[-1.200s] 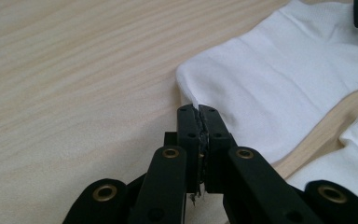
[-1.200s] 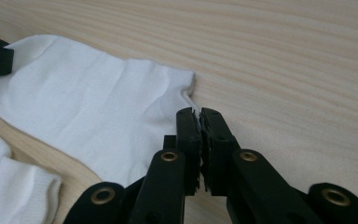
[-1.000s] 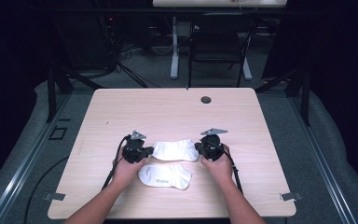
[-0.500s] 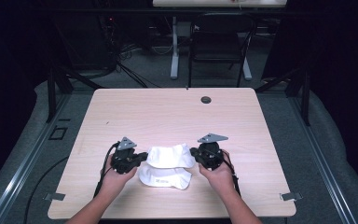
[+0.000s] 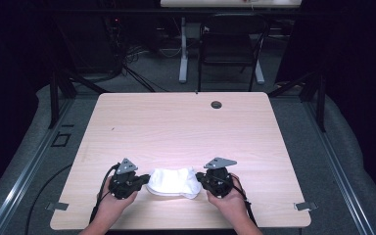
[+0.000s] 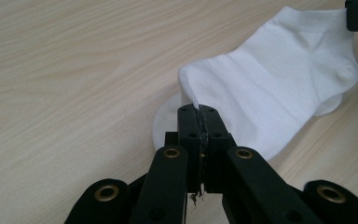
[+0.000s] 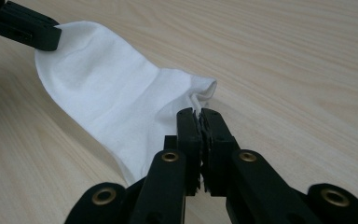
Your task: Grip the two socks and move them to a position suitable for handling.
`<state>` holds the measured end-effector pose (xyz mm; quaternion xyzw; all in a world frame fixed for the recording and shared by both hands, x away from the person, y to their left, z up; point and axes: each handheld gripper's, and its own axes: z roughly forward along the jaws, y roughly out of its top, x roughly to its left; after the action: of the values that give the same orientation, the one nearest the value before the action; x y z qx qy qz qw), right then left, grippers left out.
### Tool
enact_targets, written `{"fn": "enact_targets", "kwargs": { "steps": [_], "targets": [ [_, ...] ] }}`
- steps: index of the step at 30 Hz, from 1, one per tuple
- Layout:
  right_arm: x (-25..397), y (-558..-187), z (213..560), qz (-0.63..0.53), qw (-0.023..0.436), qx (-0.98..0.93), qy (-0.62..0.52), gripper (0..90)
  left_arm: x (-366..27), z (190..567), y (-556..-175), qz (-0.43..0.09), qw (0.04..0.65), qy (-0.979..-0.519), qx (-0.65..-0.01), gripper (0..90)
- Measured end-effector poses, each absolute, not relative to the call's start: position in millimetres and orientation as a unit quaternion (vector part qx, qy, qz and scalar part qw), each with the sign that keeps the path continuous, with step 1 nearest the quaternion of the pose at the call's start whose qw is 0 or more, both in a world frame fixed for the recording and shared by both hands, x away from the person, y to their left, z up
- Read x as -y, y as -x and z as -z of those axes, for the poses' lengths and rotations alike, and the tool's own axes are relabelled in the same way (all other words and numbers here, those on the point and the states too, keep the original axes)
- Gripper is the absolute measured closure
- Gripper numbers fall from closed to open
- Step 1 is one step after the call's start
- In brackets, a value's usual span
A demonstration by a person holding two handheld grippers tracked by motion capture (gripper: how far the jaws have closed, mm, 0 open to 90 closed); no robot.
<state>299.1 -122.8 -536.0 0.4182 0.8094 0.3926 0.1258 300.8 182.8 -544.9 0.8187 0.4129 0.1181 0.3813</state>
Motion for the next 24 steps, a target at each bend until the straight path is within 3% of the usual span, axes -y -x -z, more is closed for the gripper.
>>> {"fn": "enact_targets", "kwargs": {
  "steps": [19,24],
  "targets": [
    [121,-306,554,-0.372,0.098,-0.817,-0.429,86.7,-186,562,-311,-0.089,0.363,-0.822,-0.429,87.9],
    [125,-301,549,-0.394,0.125,-0.805,-0.425,74.6,-189,546,-308,-0.126,0.402,-0.808,-0.411,76.6]
  ]
}}
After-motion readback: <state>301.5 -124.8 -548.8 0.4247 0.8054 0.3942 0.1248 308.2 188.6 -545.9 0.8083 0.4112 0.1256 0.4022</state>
